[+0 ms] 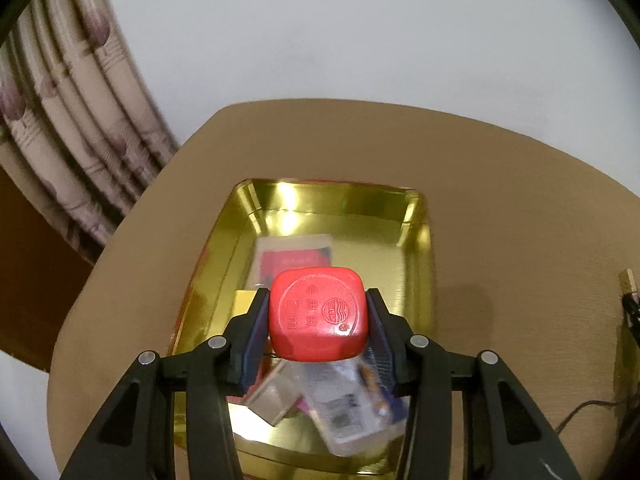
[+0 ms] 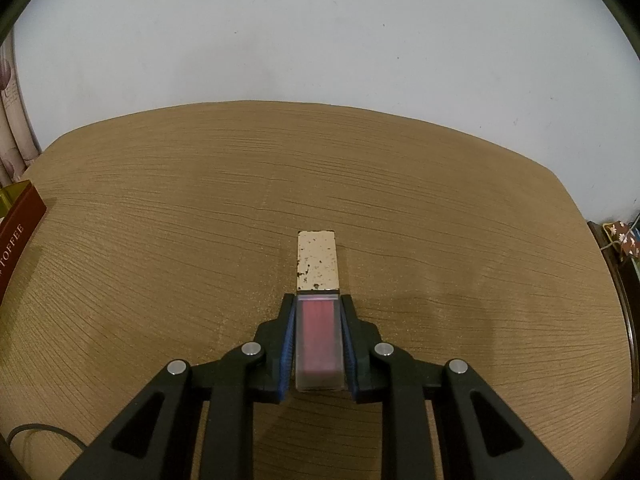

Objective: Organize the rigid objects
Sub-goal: 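Carry the red compact over the gold tin with the left gripper, then lower the red compact into the gold tin and open the left gripper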

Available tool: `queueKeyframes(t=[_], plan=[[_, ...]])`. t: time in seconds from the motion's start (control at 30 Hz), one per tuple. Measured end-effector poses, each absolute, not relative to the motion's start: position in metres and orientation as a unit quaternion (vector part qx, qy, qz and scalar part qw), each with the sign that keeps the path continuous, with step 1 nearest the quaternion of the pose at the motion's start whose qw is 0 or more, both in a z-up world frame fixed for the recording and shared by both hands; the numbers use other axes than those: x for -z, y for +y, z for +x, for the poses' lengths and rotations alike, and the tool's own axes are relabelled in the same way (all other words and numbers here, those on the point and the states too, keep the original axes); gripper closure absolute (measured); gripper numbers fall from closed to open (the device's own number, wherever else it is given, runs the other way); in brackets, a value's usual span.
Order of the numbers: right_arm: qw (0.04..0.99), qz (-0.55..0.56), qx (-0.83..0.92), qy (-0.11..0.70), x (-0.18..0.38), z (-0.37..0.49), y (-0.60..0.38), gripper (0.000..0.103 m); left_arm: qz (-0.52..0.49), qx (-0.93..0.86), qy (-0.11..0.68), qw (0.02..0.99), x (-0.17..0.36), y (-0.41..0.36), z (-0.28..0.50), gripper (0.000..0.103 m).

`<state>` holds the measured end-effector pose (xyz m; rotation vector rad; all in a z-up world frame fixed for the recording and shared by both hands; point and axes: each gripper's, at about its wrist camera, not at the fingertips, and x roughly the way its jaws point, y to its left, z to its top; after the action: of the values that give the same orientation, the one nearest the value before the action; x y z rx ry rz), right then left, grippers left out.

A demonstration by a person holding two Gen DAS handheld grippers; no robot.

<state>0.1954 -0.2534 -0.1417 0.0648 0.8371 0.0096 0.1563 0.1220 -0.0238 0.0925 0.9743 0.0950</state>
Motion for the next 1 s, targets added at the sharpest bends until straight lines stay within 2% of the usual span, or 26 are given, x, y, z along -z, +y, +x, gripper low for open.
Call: queueKeyframes(t=[0.4,0.87,1.0], plan=[[0.913,0.033,-0.005,0.406,0.141,0.195,-0.254,0.082,0.017,-0.071,0.479,0.875,0.034,0.169,0.168,0.060],[0.913,0.030,-0.002,0.407,0.142,0.195,-0.254,0.082,-0.008,-0.070,0.495,0.866,0.064,0.185,0.176,0.060],[0.913,0.029,-0.002,0.406,0.142,0.195,-0.253,0.082,0.003,-0.072,0.491,0.868,0.065,0.183,0.177,0.054]])
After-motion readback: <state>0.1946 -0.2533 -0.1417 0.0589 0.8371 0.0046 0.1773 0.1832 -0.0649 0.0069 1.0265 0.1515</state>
